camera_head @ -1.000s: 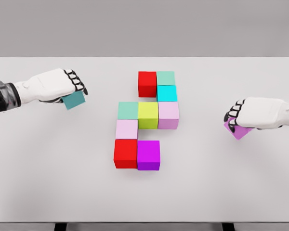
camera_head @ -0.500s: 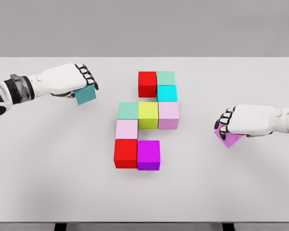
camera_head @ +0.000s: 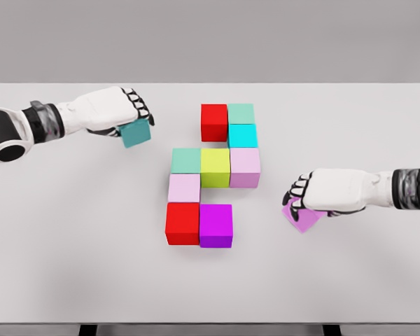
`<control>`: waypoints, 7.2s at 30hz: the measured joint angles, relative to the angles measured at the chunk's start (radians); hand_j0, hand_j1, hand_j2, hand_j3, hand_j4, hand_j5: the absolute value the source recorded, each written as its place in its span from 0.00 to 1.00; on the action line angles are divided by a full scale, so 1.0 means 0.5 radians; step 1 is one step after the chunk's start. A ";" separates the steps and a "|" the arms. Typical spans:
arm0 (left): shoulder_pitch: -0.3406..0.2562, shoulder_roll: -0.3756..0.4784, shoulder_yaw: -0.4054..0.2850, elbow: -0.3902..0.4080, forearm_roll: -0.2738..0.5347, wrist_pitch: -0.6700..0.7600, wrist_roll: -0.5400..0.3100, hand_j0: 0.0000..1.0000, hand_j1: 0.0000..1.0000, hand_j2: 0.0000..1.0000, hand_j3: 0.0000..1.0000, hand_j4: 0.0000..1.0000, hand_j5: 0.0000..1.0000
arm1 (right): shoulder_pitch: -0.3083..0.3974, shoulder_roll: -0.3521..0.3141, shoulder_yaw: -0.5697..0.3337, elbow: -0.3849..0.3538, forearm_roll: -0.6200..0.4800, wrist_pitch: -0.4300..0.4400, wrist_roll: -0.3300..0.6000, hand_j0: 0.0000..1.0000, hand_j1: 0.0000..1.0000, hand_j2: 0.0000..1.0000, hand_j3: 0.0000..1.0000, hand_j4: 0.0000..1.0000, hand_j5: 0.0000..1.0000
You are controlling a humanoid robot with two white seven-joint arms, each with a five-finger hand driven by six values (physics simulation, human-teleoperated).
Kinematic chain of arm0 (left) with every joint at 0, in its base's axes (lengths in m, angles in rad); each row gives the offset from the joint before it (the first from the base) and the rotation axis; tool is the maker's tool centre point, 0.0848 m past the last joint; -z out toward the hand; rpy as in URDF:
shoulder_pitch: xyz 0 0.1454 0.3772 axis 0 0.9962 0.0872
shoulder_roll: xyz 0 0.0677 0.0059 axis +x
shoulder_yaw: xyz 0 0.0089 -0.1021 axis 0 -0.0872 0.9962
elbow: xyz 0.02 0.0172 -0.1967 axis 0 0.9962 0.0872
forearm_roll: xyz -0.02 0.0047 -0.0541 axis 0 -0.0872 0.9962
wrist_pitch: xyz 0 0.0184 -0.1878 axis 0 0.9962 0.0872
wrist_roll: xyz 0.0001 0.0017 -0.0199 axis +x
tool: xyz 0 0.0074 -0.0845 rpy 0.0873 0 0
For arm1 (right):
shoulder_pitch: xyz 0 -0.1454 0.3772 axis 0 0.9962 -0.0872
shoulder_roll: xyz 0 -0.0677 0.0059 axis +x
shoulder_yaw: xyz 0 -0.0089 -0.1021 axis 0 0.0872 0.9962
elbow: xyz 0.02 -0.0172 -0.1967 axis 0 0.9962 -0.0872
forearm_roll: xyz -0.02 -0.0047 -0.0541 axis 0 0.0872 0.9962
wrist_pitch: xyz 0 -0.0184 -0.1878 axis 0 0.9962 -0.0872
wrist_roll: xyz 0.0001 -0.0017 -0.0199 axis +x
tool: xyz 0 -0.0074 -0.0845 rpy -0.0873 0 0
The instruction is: Assemble the squares on the desktop into the number 2
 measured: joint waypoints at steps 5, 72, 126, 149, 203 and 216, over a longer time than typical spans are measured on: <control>-0.037 -0.061 -0.026 0.053 0.000 0.000 -0.023 0.68 0.68 0.68 0.68 0.68 0.68 | 0.000 0.044 0.007 0.000 -0.051 0.000 0.000 0.54 0.54 0.54 0.54 0.54 0.54; -0.276 -0.501 -0.069 0.655 -0.042 -0.001 -0.114 1.00 1.00 1.00 1.00 1.00 1.00 | 0.252 -0.114 -0.251 0.114 0.032 0.001 -0.001 0.72 0.72 0.72 0.72 0.72 0.72; -0.061 -0.230 -0.038 0.509 0.146 -0.001 -0.260 0.72 0.72 0.72 0.72 0.72 0.72 | -0.564 -0.394 0.773 0.011 -0.179 0.001 -0.001 0.64 0.64 0.64 0.64 0.64 0.64; -0.114 -0.343 -0.032 0.635 0.145 -0.001 -0.314 0.72 0.72 0.72 0.72 0.72 0.72 | -0.887 -0.085 1.010 0.358 -0.168 0.001 -0.001 0.64 0.64 0.64 0.64 0.64 0.64; -0.285 -0.548 -0.006 1.092 0.144 0.012 -0.317 0.73 0.73 0.73 0.73 0.73 0.73 | -0.825 -0.216 1.073 0.002 -0.147 0.001 -0.001 0.64 0.64 0.64 0.64 0.64 0.64; -0.307 -0.584 -0.018 1.132 0.104 -0.001 -0.324 0.73 0.73 0.73 0.73 0.73 0.73 | -0.825 -0.199 1.084 0.000 -0.223 0.002 -0.001 0.64 0.64 0.64 0.64 0.64 0.64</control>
